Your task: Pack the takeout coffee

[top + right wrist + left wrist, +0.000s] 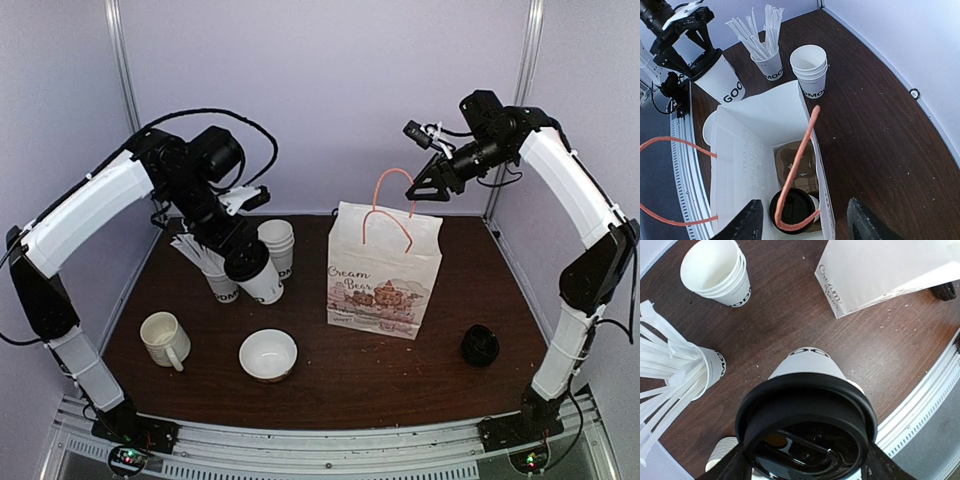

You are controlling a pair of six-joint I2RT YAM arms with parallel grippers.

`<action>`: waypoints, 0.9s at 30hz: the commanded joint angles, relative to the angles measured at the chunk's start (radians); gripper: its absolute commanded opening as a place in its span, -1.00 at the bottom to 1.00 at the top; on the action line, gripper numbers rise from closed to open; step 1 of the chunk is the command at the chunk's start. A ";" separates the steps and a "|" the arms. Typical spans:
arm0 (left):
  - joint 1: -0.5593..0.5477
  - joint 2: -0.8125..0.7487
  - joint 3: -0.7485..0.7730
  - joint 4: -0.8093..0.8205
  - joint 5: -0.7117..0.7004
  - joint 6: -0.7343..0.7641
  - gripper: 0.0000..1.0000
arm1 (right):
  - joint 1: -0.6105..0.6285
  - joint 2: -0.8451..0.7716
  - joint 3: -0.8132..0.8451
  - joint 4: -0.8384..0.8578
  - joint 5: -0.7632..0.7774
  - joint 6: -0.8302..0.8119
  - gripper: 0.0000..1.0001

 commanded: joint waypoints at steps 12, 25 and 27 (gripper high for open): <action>-0.052 -0.051 0.275 0.029 -0.003 0.064 0.24 | 0.020 0.011 0.102 0.005 -0.003 -0.005 -0.95; -0.253 -0.052 0.398 0.219 -0.022 0.269 0.23 | 0.230 -0.171 -0.085 -0.035 0.008 -0.055 -1.00; -0.304 -0.057 0.375 0.229 -0.005 0.335 0.24 | 0.247 -0.187 -0.102 -0.031 -0.003 -0.046 -1.00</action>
